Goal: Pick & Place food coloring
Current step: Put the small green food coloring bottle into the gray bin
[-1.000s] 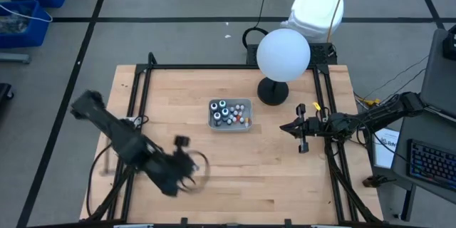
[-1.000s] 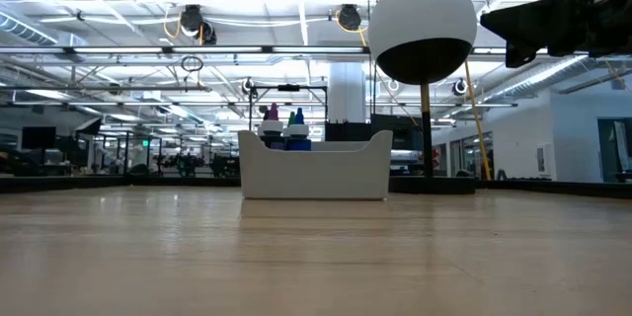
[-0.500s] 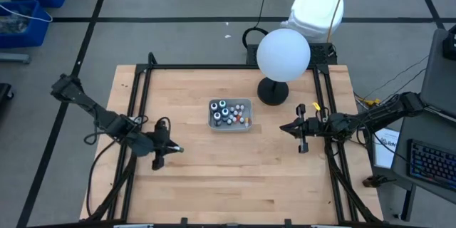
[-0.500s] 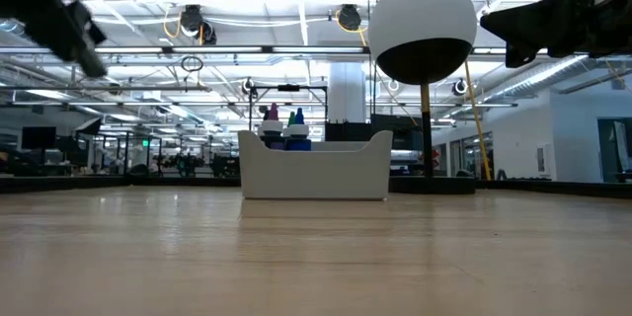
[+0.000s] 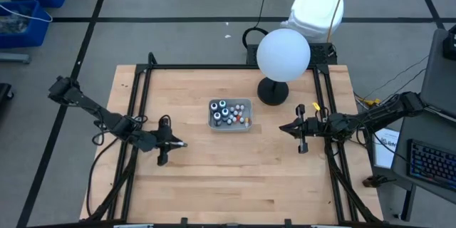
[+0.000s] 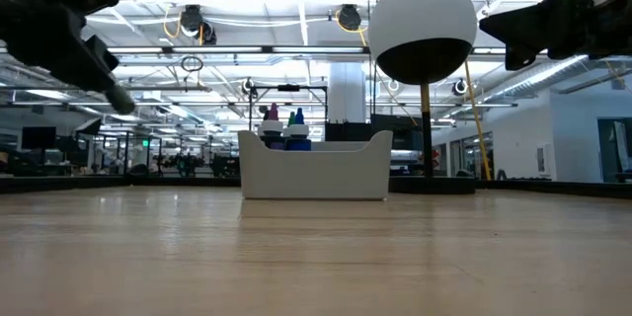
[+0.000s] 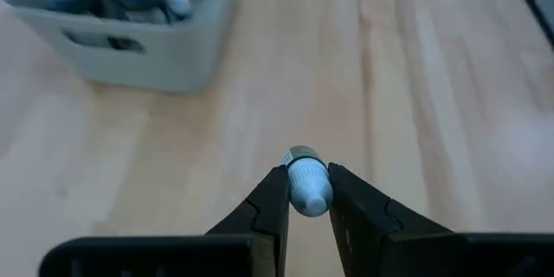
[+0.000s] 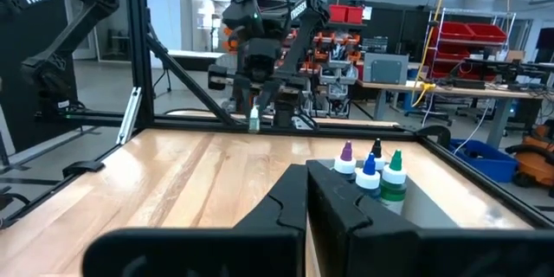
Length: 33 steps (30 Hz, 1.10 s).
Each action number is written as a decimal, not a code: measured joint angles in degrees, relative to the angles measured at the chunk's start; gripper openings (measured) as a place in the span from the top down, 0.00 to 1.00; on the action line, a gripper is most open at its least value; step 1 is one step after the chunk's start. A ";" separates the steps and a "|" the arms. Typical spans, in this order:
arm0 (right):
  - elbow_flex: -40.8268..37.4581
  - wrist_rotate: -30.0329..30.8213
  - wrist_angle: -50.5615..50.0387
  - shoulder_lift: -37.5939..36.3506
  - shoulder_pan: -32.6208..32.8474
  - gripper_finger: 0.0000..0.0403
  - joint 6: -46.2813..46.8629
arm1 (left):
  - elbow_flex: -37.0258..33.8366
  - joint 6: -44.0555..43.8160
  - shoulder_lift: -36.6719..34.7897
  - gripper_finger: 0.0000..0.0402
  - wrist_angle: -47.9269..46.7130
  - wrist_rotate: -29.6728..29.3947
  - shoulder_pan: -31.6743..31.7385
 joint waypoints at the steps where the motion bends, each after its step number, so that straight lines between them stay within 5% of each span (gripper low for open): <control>1: 0.00 0.00 -0.03 0.01 0.00 1.00 -0.08 | 0.00 0.72 0.01 0.82 0.51 -1.18 0.24; 7: 0.00 3.05 -0.05 0.03 -0.04 1.00 -4.17 | 0.00 5.38 0.02 0.82 3.99 -5.20 1.46; 14: 0.00 3.67 -10.84 0.47 -0.18 1.00 2.46 | 0.02 9.46 0.02 0.82 4.15 -4.98 2.05; 24: -0.02 6.05 3.56 0.40 -1.53 1.00 -10.56 | 0.02 12.59 0.02 0.82 4.04 -3.50 2.42; 33: -0.02 6.05 2.41 0.45 -1.53 1.00 -7.65 | 0.07 9.72 0.02 0.82 6.38 -7.19 6.10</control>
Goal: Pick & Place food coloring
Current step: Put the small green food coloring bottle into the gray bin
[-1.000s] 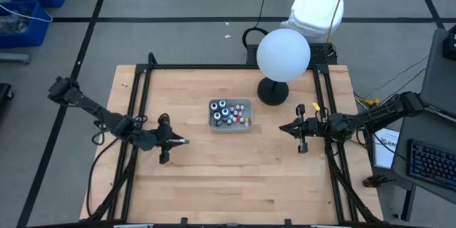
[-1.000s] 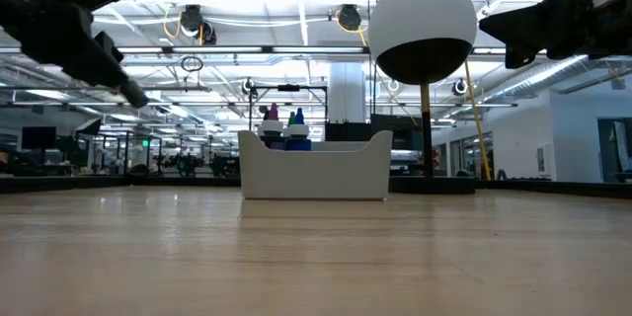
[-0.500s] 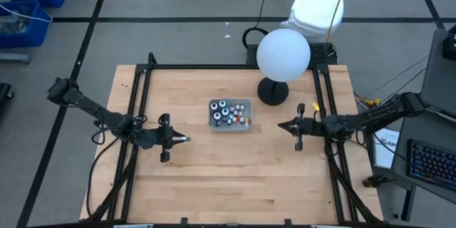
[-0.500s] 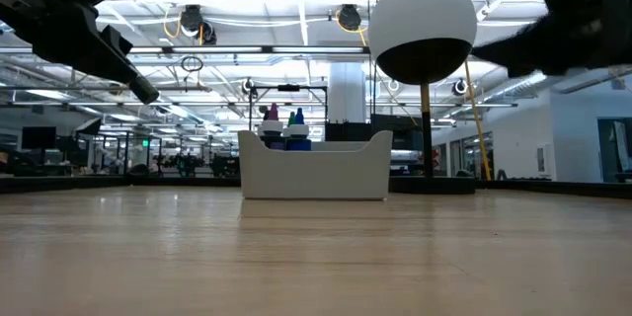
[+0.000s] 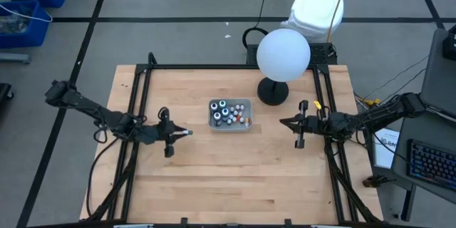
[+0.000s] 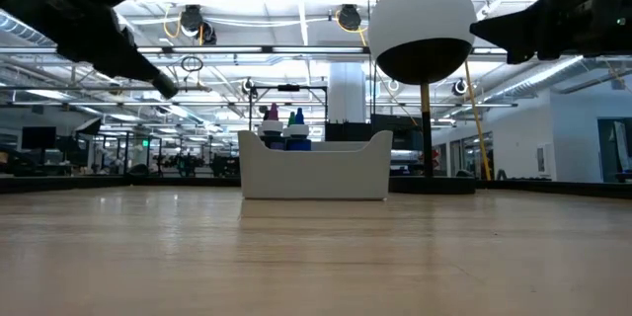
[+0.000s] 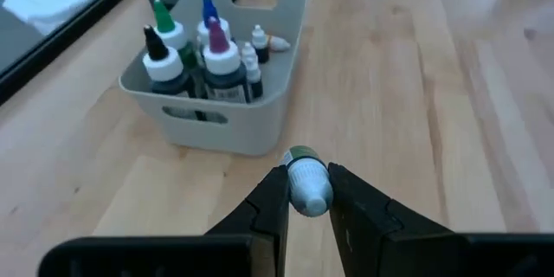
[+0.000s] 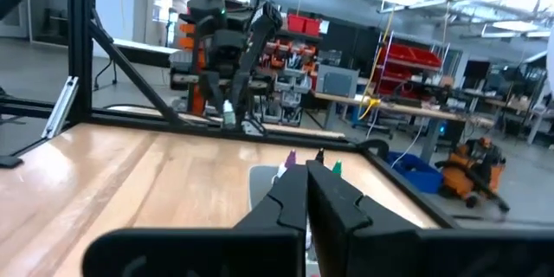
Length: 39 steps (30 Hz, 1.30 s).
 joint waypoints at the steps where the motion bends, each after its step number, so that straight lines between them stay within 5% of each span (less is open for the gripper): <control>1: 0.00 -0.02 -0.42 0.00 0.00 1.00 0.50 | 0.02 -0.02 0.00 0.82 0.64 0.64 1.01; 7: 0.00 -0.02 -1.11 0.17 0.02 1.00 3.58 | 5.95 3.70 6.05 0.82 1.04 6.42 6.83; 15: 0.00 -0.04 -1.11 0.28 0.02 1.00 4.68 | 25.61 18.94 25.63 0.82 -2.56 14.65 14.25; 26: 0.00 -0.17 -2.26 0.31 0.02 1.00 4.70 | 51.02 32.72 51.10 0.82 -13.89 16.38 21.15; 39: 0.00 -0.20 -4.01 0.28 0.04 1.00 4.68 | 69.24 40.19 67.15 0.82 -24.12 16.62 27.53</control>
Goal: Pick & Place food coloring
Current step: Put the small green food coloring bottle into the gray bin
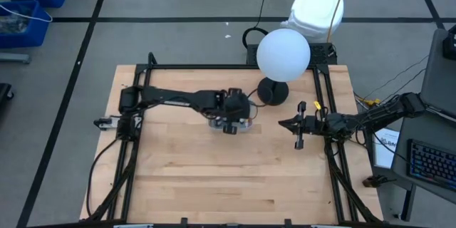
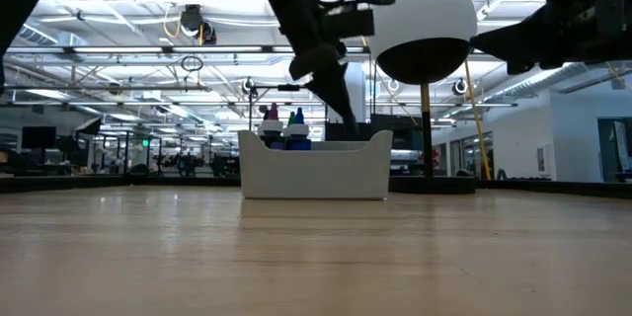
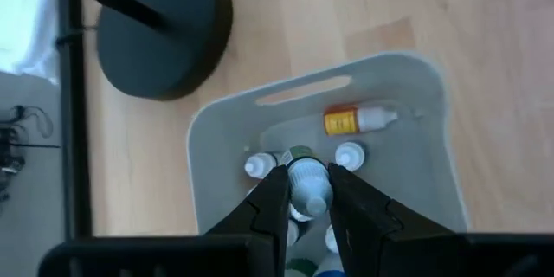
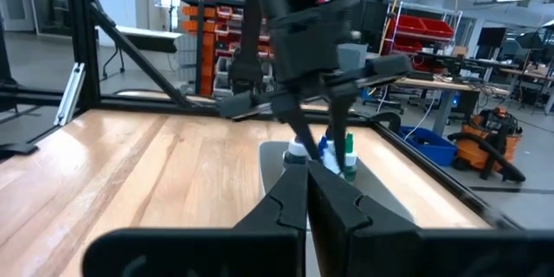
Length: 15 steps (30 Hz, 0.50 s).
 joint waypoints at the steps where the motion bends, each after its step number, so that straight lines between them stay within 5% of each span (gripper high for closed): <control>1: 0.00 0.02 -0.31 0.02 -0.02 1.00 0.00 | 0.86 0.19 0.79 0.82 -0.99 0.67 0.42; 15: 0.00 0.07 -0.49 0.02 0.00 1.00 -1.53 | 2.80 2.07 6.09 0.82 -2.72 5.28 3.78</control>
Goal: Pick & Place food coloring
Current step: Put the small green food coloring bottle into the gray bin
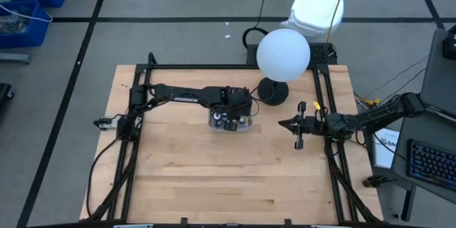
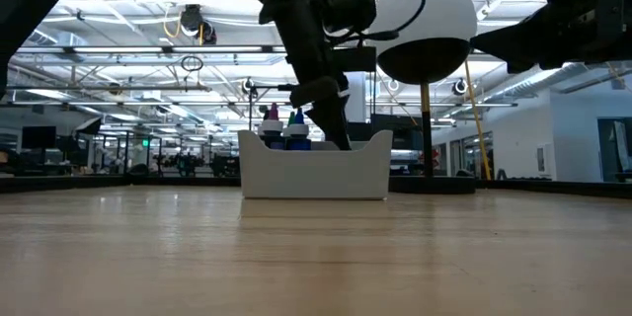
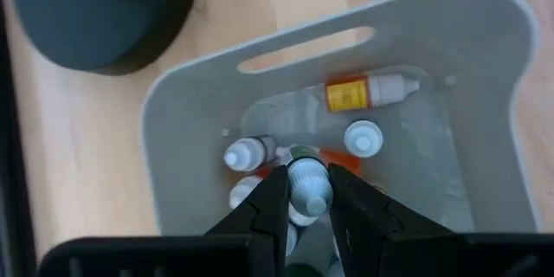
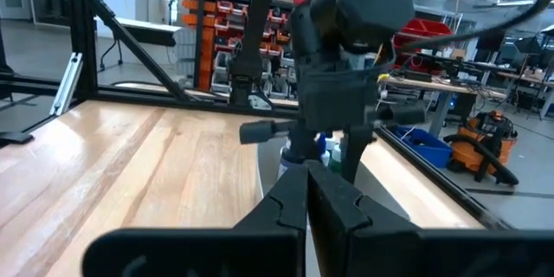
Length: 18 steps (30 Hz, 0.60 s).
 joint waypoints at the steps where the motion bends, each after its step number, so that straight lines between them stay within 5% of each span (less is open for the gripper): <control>1: 0.00 0.02 0.31 -0.02 0.00 1.00 0.00 | 0.00 0.09 0.22 0.82 0.00 0.58 0.07; 18: 0.00 0.09 1.28 -0.02 0.00 1.00 -0.55 | 0.00 1.47 3.92 0.82 1.54 1.57 1.05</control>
